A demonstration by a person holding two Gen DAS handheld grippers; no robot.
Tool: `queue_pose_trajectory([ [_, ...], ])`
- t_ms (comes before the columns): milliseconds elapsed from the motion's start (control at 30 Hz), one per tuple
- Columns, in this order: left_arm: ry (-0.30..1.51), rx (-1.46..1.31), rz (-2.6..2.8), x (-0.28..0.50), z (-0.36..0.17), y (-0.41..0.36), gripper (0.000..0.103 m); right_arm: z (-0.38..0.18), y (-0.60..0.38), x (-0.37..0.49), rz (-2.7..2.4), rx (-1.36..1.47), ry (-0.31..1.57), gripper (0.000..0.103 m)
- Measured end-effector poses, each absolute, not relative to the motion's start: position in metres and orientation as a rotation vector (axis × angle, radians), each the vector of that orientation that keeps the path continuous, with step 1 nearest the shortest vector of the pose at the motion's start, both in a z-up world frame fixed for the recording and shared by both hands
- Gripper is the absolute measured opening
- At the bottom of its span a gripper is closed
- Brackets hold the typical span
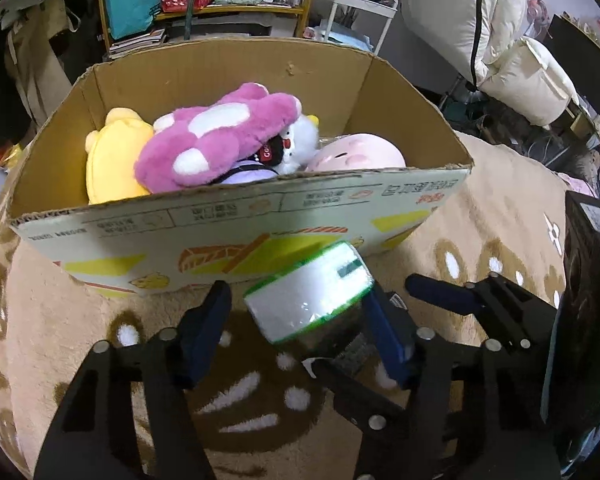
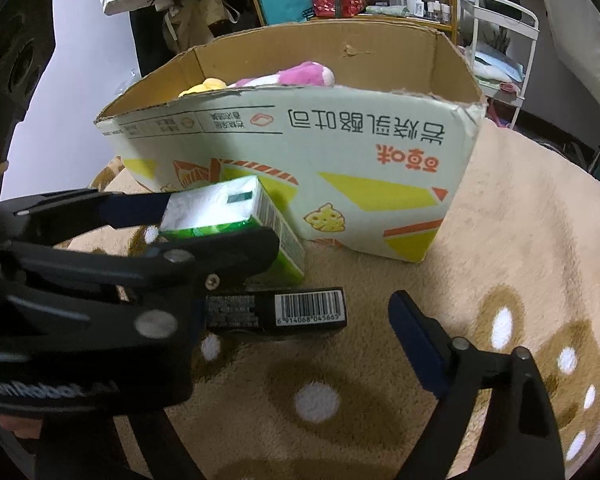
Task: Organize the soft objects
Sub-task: 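Lift the juice box with the left tool while the right tool grasps the black snack box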
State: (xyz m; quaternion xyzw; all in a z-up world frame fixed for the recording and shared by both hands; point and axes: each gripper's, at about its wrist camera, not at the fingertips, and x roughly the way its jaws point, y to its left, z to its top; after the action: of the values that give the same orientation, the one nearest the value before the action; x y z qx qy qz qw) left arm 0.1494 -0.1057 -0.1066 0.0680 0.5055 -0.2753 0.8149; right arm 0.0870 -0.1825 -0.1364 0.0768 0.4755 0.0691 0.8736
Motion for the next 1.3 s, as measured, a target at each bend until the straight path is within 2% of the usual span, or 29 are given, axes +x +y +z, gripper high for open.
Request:
queue_pose_trajectory([
  [567, 1.081, 0.145, -0.522, 0.149, -0.114, -0.115, 0.065, -0.142, -0.182, 0.096, 0.132, 0.173, 1.013, 0.091],
  [600, 1.073, 0.144, -0.526, 0.148, -0.113, -0.115, 0.062, -0.142, -0.184, 0.097, 0.131, 0.173, 1.011, 0.091],
  [633, 1.063, 0.143, -0.526, 0.147, -0.112, -0.114, 0.053, -0.142, -0.184, 0.097, 0.131, 0.171, 1.008, 0.091],
  [667, 1.054, 0.142, -0.522, 0.147, -0.111, -0.114, 0.054, -0.142, -0.183, 0.097, 0.132, 0.17, 1.005, 0.091],
  [733, 1.037, 0.129, -0.492, 0.146, -0.109, -0.111, 0.053, -0.143, -0.183, 0.096, 0.136, 0.173, 1.001, 0.087],
  [800, 1.034, 0.129, -0.464, 0.146, -0.109, -0.108, 0.053, -0.143, -0.182, 0.098, 0.143, 0.157, 0.998, 0.077],
  [900, 1.031, 0.126, -0.427, 0.145, -0.107, -0.1, 0.053, -0.145, -0.177, 0.098, 0.152, 0.137, 1.007, 0.069],
  [1300, 0.96, 0.141, -0.304, 0.122, -0.09, -0.061, 0.053, -0.139, -0.177, 0.093, 0.097, 0.112, 0.992, 0.068],
])
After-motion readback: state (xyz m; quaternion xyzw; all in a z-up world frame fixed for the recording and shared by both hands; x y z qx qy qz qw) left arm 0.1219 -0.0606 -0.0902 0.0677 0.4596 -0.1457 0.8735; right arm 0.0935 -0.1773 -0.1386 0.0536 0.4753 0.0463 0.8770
